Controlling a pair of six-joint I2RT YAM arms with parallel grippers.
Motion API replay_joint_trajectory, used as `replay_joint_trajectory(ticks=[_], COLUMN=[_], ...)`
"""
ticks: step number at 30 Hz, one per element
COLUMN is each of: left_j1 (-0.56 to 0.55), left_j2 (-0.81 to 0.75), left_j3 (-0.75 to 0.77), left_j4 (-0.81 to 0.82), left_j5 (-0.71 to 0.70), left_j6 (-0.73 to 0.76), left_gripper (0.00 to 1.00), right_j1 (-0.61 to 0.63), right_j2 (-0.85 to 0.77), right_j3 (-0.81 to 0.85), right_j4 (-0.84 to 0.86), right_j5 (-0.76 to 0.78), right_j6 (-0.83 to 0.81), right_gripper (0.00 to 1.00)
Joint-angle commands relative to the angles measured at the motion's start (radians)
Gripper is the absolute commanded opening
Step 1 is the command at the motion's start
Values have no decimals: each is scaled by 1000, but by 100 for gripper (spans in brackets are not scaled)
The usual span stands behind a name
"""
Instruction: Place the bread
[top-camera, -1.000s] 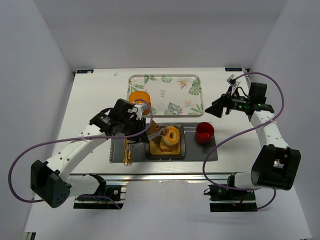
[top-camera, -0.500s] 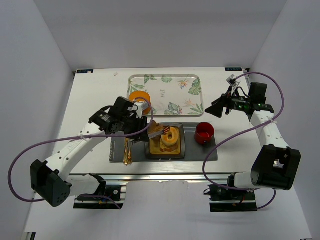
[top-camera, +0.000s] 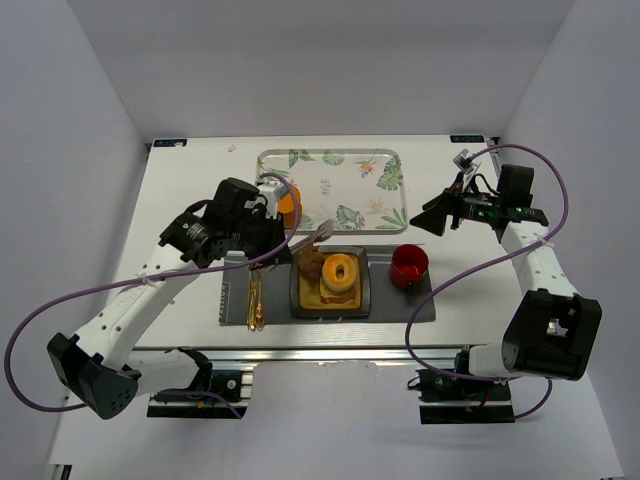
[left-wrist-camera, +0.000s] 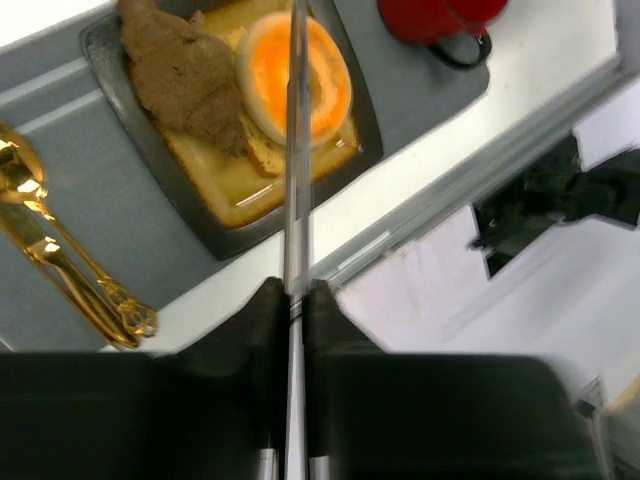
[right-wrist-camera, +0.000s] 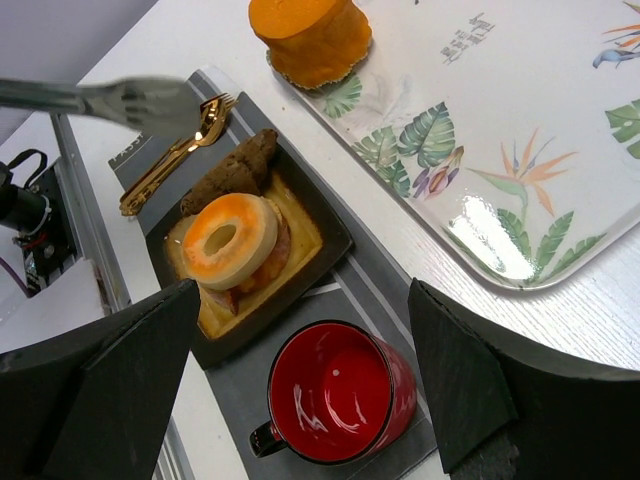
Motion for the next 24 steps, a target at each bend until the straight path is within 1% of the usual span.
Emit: replay_joint_trajectory(ticks=[1,2,4,5,6,8,9,10,11,12,13,14,15,16,17,18,19,20,21,23,24], left_j1=[0,7,72,104,172,239,310,345,378,436,463,491,541,565,588,652,674,691,717,746,778], left_j2=[-68,-82,-111,-120,-129,-143,-142,-142,-145,-151,-159,-166,-176,-177,-176,-160,-148,-130,-83,-18,16], left_j3=[59,55,36,3,-16,-54,-98,-124,-155,-233,-276,-321,-408,-448,-488,-520,-574,-595,-614,-637,-637], left_j4=[-10,-17,-46,-50,-47,-34,-20,-3,58,106,155,269,333,394,524,580,629,714,745,785,784], left_j5=[-122,-167,-265,-280,-295,-373,-393,-411,-431,-444,-459,-461,-462,-456,-439,-392,-363,-340,-333,-310,-247], left_j6=[-30,-37,-48,-34,-21,31,54,73,117,137,156,211,240,258,298,314,328,350,349,357,358], left_gripper=[13,9,1,0,0,0,0,0,0,0,0,0,1,3,4,8,10,12,18,21,25], right_j1=[-3,-3,-3,-3,-3,-2,-3,-3,-3,-2,-3,-3,-3,-3,-3,-3,-2,-2,-2,-2,-2], right_j2=[-8,-8,-6,-6,-6,-5,-3,-3,-3,-3,-5,-6,-8,-11,-11,-11,-12,-12,-14,-17,-19], right_j3=[36,36,35,35,35,35,35,33,35,35,32,30,30,30,32,36,39,45,47,50,50], right_j4=[-4,-3,-1,0,0,2,2,5,5,5,8,8,6,3,-10,-17,-26,-35,-37,-37,-37], right_j5=[-29,-31,-34,-35,-37,-41,-41,-47,-50,-54,-55,-58,-58,-61,-61,-61,-61,-60,-58,-58,-58], right_j6=[-12,-11,-11,-11,-11,-14,-14,-12,-12,-12,-12,-15,-18,-24,-32,-55,-66,-74,-81,-87,-90], right_gripper=[89,89,89,89,89,89,89,89,89,89,89,89,89,89,89,89,89,89,89,89,89])
